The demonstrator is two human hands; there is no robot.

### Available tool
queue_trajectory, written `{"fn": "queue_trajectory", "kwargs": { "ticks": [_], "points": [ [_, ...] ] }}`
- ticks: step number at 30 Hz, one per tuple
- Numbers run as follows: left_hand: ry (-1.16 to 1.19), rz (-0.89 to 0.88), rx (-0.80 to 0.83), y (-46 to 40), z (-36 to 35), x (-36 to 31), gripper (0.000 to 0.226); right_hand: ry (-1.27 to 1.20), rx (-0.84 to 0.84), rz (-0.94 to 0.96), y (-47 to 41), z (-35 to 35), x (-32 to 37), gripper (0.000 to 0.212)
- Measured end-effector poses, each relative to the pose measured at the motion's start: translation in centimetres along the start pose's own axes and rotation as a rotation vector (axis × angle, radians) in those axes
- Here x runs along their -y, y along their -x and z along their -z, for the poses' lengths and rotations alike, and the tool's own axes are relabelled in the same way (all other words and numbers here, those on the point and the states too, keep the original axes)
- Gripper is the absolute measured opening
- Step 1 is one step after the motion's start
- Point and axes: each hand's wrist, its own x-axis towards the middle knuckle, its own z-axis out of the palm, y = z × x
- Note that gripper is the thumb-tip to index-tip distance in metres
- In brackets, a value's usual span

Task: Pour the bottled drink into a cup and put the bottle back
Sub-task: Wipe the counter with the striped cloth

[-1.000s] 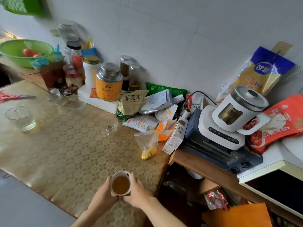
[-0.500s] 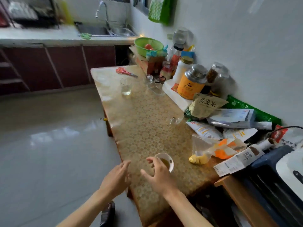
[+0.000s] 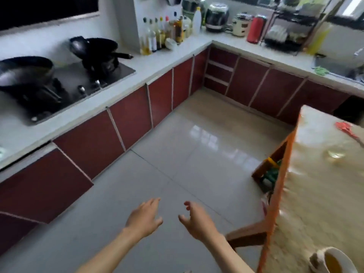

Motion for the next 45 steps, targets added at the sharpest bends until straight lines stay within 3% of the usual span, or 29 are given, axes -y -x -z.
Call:
{"fn": "queue_trajectory", "kwargs": {
  "ticks": [7, 14, 20, 26, 32, 36, 39, 45],
  "points": [
    [0.224, 0.366, -0.13, 12.7, 1.2, 17.0, 0.063, 0.202, 0.202, 0.294, -1.5, -12.5, 16.8, 0.052],
    [0.404, 0.658, -0.341, 29.0, 1.1, 35.6, 0.057, 0.277, 0.393, 0.542, 3.0, -28.0, 35.2, 0.043],
    [0.528, 0.818, -0.486, 37.2, 0.3, 44.9, 0.055, 0.392, 0.462, 0.641, 4.1, -35.5, 45.1, 0.04],
    [0.637, 0.894, -0.504, 38.8, -0.8, 50.1, 0.051, 0.51, 0.485, 0.668, 1.6, -40.1, 51.2, 0.036],
    [0.668, 0.934, -0.452, 37.2, -0.6, 57.4, 0.048, 0.474, 0.349, 0.662, -5.1, -42.6, 59.0, 0.01],
    [0.644, 0.968, -0.393, 35.3, 1.2, 62.8, 0.044, 0.415, 0.144, 0.585, -13.6, -42.4, 65.6, 0.027],
    [0.645, 1.0, -0.326, 33.7, 2.6, 65.9, 0.04, 0.394, 0.038, 0.664, -19.5, -42.5, 70.5, 0.043],
    [0.661, 1.026, -0.279, 29.6, 6.9, 70.8, 0.043, 0.644, 0.058, 0.755, -26.5, -46.7, 74.0, 0.052]
  ]
}}
